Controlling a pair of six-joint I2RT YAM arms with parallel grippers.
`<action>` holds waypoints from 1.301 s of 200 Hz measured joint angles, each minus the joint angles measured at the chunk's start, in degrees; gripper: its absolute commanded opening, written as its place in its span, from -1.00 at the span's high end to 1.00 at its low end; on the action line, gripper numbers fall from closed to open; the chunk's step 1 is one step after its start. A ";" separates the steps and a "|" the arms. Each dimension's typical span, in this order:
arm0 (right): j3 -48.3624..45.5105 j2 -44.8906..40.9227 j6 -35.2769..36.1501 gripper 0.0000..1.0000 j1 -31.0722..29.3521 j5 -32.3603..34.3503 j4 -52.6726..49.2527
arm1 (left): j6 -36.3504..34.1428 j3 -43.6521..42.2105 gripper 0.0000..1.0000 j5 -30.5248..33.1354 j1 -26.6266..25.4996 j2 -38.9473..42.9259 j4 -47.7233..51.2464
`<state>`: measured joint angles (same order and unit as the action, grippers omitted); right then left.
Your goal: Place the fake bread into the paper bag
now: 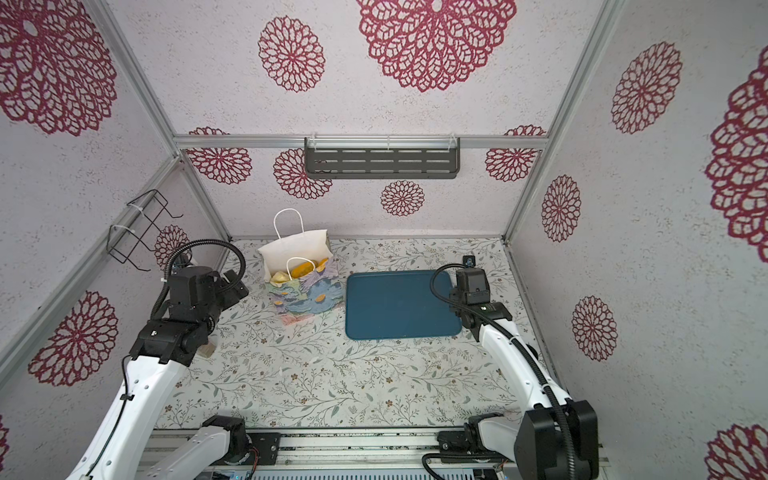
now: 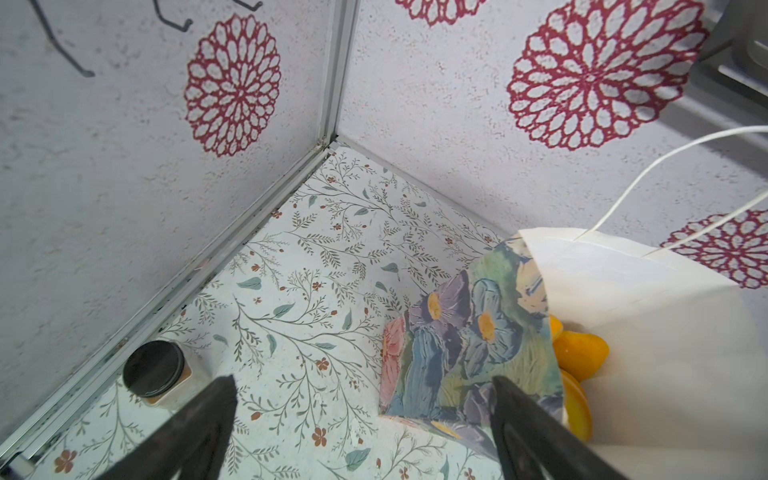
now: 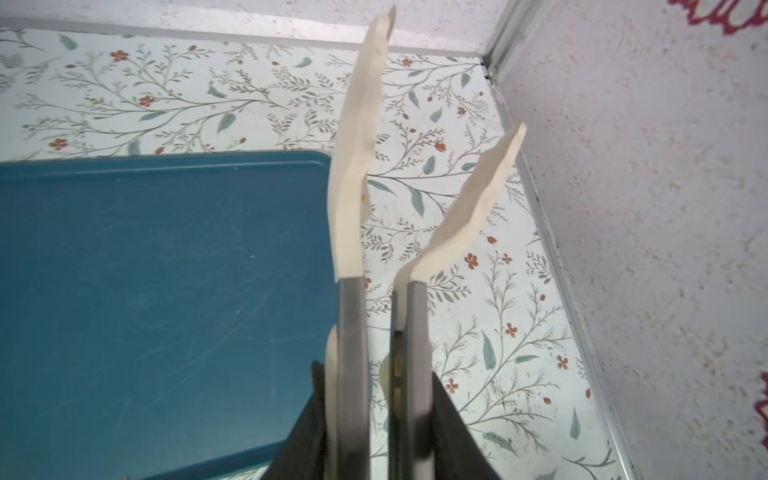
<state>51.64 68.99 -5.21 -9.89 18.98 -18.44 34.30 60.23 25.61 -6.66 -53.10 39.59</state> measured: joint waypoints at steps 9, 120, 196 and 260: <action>-1.05 0.22 0.33 0.33 1.03 -0.57 1.33 | 0.11 -1.86 -0.94 0.66 0.09 1.40 -0.63; -5.60 12.79 2.38 0.31 8.35 -1.86 11.34 | 2.03 -14.47 -0.94 5.60 0.48 6.21 -6.91; -4.76 22.91 4.09 0.04 10.51 -1.64 13.77 | 4.74 -20.09 -0.94 7.76 0.57 6.12 -12.26; -2.03 26.05 2.64 -0.58 11.58 -1.36 12.63 | 4.74 -21.94 -0.94 10.01 2.03 2.40 -16.59</action>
<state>49.60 95.04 -2.57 1.69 17.63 -5.80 39.05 38.28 35.62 -4.62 -50.70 23.00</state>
